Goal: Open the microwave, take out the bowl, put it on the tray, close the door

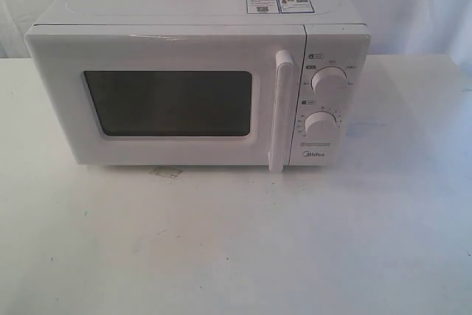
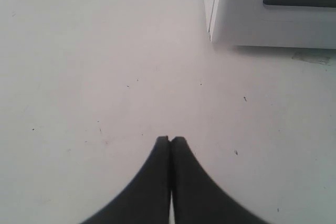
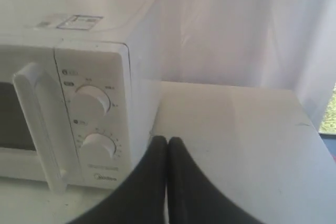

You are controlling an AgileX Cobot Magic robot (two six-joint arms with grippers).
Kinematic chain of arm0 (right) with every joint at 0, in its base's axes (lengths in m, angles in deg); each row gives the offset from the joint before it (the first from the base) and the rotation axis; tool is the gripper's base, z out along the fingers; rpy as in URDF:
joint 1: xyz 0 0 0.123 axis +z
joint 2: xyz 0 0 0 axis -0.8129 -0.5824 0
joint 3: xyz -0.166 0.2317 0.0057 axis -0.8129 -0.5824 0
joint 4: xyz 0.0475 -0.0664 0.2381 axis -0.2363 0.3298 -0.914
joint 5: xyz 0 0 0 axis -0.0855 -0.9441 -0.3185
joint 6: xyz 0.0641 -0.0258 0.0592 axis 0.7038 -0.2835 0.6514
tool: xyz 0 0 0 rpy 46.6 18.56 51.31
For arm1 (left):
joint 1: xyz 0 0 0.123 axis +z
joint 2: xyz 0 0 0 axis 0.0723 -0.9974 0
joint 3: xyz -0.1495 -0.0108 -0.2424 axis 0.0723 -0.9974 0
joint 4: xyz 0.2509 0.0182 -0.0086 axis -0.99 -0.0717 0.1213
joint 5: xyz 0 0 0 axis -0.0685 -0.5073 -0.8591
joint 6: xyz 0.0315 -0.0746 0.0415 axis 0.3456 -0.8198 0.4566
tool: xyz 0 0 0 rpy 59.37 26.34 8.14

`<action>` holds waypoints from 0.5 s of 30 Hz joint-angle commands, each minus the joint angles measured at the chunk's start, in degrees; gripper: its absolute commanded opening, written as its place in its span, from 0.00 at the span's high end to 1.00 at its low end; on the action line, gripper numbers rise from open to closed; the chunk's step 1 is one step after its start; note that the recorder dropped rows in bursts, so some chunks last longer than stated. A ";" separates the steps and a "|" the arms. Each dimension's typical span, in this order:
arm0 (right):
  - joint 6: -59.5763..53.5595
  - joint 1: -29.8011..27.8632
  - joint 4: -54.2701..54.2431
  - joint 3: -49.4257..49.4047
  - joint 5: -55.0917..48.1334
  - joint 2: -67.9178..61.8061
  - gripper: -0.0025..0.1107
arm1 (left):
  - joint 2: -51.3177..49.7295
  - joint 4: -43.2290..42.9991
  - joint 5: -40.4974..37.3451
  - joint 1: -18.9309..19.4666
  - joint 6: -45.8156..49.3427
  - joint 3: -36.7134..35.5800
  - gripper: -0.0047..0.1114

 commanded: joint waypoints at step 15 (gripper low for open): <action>-0.76 0.11 -4.71 0.62 18.85 -18.42 0.98 | 0.27 -0.03 -0.20 -0.11 -0.41 -0.24 0.96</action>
